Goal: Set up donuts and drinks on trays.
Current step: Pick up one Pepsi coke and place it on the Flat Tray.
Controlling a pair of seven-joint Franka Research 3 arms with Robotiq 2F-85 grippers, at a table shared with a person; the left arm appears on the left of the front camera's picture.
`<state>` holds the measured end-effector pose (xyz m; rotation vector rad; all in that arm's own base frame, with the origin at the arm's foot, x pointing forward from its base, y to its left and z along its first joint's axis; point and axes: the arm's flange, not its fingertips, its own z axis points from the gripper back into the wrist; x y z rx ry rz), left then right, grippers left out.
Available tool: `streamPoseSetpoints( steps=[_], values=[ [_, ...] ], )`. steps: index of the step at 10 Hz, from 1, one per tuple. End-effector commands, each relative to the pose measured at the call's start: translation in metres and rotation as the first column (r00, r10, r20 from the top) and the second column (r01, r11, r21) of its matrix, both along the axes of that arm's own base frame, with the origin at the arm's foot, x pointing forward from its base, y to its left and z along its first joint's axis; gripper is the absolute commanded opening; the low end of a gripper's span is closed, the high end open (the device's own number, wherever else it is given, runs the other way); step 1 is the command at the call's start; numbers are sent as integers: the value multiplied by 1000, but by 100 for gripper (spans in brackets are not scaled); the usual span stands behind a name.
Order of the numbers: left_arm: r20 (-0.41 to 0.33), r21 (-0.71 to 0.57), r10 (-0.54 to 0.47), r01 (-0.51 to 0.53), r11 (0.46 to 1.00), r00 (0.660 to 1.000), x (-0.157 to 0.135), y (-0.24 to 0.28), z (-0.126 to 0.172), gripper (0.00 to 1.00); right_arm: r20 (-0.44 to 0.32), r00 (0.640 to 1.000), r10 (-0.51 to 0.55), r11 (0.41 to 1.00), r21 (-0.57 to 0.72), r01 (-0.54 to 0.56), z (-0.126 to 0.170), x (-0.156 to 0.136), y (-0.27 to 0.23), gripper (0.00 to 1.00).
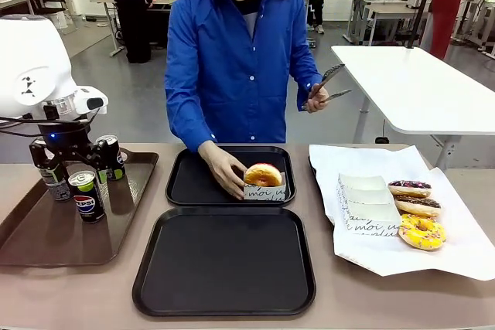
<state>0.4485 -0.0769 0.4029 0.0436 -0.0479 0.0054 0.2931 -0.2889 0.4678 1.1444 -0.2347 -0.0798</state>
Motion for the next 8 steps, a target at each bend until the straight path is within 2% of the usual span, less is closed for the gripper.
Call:
streamPoseSetpoints(
  steps=[1,8],
  values=[
    [-16,12,27,-27,1000,1000,8,-2,-5,100,4,1000,-3,1000,2,3,-1,1,0,100],
    [-79,-41,19,-22,999,997,7,1,-19,100,4,1000,-3,1000,2,3,-1,1,0,100]
  ],
)
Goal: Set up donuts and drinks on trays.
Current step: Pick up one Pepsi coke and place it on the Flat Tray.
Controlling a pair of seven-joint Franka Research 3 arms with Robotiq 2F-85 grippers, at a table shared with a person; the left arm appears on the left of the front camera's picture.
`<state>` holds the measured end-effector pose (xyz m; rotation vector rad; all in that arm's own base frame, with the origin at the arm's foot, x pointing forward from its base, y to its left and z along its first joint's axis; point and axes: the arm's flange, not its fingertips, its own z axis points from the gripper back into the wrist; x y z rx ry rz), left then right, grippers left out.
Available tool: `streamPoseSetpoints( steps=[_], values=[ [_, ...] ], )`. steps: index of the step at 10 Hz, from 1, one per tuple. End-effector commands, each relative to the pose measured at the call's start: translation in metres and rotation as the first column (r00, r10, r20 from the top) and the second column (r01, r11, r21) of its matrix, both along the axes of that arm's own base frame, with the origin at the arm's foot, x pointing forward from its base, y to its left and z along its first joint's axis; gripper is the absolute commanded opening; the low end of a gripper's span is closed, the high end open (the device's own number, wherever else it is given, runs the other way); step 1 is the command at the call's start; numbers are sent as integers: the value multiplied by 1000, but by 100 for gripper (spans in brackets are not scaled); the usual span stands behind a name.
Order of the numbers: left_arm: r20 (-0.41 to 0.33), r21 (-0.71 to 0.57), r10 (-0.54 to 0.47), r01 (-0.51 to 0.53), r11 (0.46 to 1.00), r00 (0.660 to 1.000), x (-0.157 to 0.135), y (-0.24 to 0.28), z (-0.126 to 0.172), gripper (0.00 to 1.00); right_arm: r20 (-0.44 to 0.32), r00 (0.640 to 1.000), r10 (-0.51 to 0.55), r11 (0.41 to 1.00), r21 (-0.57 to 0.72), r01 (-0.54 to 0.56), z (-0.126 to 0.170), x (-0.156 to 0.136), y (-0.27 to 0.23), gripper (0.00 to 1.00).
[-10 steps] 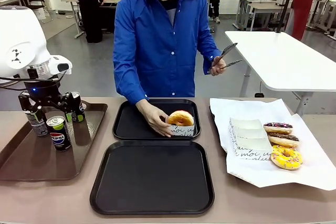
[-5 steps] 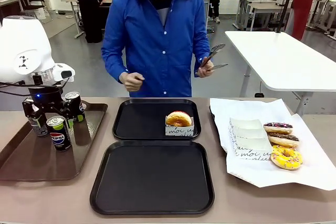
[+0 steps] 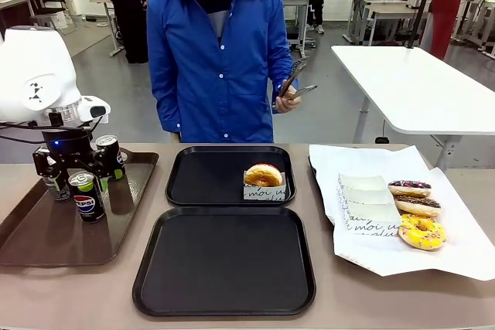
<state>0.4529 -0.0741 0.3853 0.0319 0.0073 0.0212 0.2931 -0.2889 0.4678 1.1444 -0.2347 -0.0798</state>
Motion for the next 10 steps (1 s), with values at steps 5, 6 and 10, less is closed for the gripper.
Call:
streamPoseSetpoints(
  steps=[5,6,10],
  values=[
    [-9,-20,-29,29,999,1000,4,-1,-6,48,4,1000,-3,1000,2,3,-1,1,0,100],
    [-6,-26,-26,25,999,1000,2,-1,-6,4,4,1000,-3,1000,2,3,-1,1,0,100],
    [-13,-18,-29,29,999,999,4,-1,-5,17,4,1000,-3,1000,2,3,-1,1,0,100]
  ],
)
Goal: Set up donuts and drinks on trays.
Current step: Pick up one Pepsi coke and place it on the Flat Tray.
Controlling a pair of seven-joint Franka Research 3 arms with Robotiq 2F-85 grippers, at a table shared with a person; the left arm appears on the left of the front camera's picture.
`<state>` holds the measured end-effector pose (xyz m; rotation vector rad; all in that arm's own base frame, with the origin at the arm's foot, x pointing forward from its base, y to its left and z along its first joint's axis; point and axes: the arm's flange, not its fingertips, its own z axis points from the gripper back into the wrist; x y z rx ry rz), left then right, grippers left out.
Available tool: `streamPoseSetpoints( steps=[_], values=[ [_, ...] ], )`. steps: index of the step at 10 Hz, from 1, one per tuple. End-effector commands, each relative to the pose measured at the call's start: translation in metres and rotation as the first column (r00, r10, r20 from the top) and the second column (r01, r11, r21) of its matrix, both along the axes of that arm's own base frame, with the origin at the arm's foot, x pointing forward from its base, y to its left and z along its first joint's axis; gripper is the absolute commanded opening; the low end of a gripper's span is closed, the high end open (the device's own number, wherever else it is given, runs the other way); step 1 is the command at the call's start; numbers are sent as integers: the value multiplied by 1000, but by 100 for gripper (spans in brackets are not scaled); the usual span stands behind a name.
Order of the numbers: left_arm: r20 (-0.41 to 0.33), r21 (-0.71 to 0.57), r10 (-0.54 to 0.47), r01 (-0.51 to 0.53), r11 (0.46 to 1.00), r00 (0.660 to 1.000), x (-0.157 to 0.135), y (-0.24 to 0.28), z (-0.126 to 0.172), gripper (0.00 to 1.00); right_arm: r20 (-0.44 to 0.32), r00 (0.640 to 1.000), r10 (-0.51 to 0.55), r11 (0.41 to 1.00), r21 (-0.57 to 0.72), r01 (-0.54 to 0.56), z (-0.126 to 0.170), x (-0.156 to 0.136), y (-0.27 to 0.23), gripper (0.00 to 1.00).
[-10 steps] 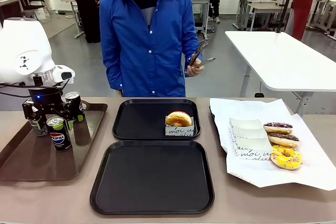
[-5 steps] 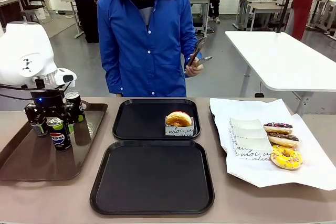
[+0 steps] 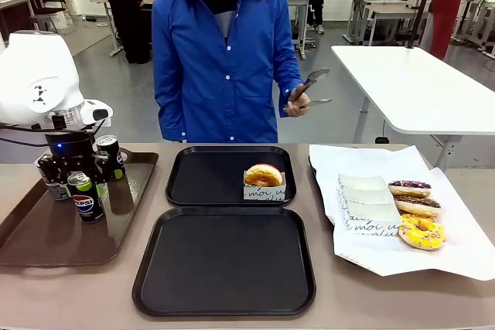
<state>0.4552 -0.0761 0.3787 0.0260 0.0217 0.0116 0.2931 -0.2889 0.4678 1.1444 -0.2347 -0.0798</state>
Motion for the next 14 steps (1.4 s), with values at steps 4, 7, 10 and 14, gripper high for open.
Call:
streamPoseSetpoints(
  steps=[4,7,10,14],
  values=[
    [-19,-39,-22,22,999,1000,-10,-5,36,0,4,1000,-3,1000,2,3,-1,1,0,100],
    [32,15,-51,51,999,998,-50,-18,112,0,4,1000,-3,1000,2,3,-1,1,0,100],
    [33,-55,83,-81,995,996,-69,-2,137,0,4,1000,-3,1000,2,3,-1,1,0,100],
    [54,-3,-40,40,999,998,-65,-18,135,0,4,1000,-3,1000,2,3,-1,1,0,100]
  ],
)
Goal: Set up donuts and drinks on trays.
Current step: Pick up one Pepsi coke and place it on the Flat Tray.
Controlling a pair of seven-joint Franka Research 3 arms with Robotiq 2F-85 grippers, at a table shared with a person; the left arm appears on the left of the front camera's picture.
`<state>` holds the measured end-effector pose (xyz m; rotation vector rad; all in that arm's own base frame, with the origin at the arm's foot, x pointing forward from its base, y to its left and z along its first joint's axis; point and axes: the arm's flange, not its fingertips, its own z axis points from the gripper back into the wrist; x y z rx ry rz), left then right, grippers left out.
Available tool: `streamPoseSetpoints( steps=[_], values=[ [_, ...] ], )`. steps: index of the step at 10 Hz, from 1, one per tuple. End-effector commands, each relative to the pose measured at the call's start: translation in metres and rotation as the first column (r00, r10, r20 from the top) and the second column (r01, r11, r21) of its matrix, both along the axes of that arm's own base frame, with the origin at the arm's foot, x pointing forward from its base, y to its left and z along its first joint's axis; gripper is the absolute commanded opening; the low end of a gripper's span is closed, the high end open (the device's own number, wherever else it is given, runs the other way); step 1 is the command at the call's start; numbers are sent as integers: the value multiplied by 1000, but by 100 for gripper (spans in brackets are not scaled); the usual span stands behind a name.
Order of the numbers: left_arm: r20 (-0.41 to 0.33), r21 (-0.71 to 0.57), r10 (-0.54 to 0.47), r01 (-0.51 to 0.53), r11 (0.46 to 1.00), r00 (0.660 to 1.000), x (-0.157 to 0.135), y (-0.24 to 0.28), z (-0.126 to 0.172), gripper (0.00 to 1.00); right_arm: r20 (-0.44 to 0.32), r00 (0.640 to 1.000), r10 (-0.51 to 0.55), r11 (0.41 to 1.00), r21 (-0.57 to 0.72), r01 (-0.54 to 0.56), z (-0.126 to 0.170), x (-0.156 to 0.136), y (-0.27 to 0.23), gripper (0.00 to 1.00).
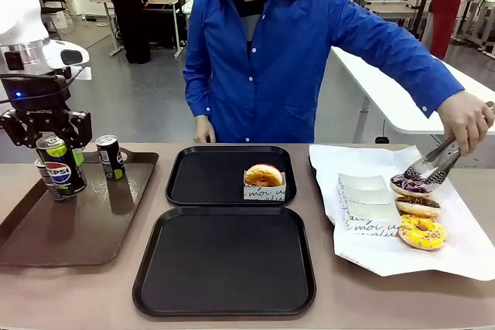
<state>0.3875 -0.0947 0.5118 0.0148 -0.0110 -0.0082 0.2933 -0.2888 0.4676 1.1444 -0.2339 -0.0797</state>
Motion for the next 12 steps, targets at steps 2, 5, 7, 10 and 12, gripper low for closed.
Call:
streamPoseSetpoints(
  steps=[2,5,7,10,12],
  values=[
    [49,13,-96,96,995,994,11,-17,3,58,4,1000,-3,1000,1,3,0,1,0,100],
    [61,82,-249,244,966,967,75,-98,7,58,4,1000,-3,1000,1,3,0,1,0,100],
    [47,69,-307,303,950,951,101,-135,1,58,4,1000,-3,1000,1,3,0,1,0,100],
    [123,-9,-437,441,898,891,150,-188,-44,58,4,1000,-3,1000,1,3,0,1,0,100],
    [37,-21,-450,451,892,892,146,-186,-58,58,4,1000,-3,1000,1,3,0,1,0,100]
  ],
)
